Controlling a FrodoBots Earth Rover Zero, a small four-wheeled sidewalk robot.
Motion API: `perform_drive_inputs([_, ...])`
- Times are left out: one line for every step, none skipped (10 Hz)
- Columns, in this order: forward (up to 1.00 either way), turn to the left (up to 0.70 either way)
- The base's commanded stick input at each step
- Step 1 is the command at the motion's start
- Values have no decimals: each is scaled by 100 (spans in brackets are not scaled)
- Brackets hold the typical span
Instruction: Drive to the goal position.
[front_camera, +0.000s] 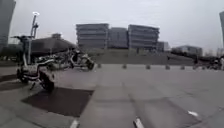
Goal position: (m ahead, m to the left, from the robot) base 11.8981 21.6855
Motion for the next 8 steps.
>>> perform_drive_inputs([85, -3])
perform_drive_inputs([85, -3])
perform_drive_inputs([85, -3])
perform_drive_inputs([85, -3])
perform_drive_inputs([85, -3])
perform_drive_inputs([85, -10])
perform_drive_inputs([85, -24])
perform_drive_inputs([85, -34])
